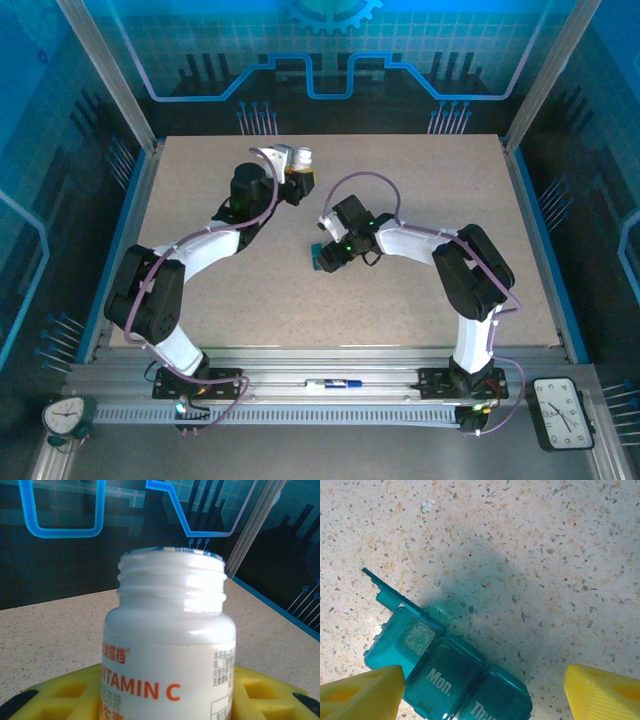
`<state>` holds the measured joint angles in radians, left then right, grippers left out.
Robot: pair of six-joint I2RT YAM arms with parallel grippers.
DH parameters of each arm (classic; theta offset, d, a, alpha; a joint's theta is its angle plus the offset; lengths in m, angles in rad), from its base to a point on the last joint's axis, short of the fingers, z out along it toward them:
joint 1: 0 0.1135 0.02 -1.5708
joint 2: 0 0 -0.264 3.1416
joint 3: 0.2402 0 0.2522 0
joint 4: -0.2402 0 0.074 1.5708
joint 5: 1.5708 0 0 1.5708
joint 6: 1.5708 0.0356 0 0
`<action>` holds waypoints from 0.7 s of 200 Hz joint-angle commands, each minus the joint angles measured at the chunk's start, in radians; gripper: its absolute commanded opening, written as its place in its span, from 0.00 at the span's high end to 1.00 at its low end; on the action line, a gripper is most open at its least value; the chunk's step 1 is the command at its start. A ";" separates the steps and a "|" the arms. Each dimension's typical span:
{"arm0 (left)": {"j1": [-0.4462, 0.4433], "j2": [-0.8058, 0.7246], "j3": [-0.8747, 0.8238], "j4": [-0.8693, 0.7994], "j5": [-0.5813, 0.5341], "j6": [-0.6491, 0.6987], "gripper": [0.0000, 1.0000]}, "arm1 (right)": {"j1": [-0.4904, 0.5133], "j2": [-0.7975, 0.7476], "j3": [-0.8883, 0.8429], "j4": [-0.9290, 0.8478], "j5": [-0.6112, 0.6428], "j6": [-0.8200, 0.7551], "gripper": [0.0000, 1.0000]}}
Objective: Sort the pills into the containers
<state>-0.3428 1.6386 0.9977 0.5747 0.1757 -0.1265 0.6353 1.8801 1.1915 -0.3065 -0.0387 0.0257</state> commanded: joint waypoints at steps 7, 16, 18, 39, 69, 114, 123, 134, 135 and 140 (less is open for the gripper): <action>0.008 -0.023 -0.004 0.043 0.002 -0.002 1.00 | 0.003 -0.005 0.019 -0.020 -0.023 0.009 0.16; 0.008 -0.022 -0.003 0.044 0.002 -0.001 1.00 | 0.003 -0.014 0.014 -0.021 -0.024 0.008 0.16; 0.007 -0.022 -0.004 0.044 0.002 -0.002 1.00 | 0.003 -0.015 0.014 -0.021 -0.024 0.009 0.16; 0.007 -0.020 -0.002 0.045 0.003 -0.002 1.00 | 0.004 -0.045 -0.002 -0.016 -0.025 0.015 0.15; 0.008 -0.020 -0.004 0.046 0.003 -0.002 1.00 | 0.018 -0.083 -0.029 -0.013 -0.012 0.005 0.10; 0.008 -0.023 -0.004 0.046 0.002 -0.006 1.00 | 0.058 -0.099 -0.069 -0.015 0.081 0.005 0.00; 0.008 -0.023 -0.005 0.047 0.000 -0.006 1.00 | 0.066 -0.096 -0.074 -0.015 0.098 0.005 0.00; 0.008 -0.026 -0.007 0.047 -0.004 -0.005 1.00 | 0.075 -0.091 -0.078 -0.015 0.117 0.006 0.00; 0.008 -0.026 -0.007 0.047 -0.005 -0.005 1.00 | 0.075 -0.091 -0.079 -0.015 0.118 0.006 0.00; 0.008 -0.028 -0.007 0.047 -0.007 -0.004 1.00 | 0.078 -0.088 -0.079 -0.017 0.124 0.006 0.00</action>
<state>-0.3428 1.6386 0.9977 0.5747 0.1757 -0.1265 0.6933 1.7992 1.1282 -0.3069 0.0261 0.0292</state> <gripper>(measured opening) 0.455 0.997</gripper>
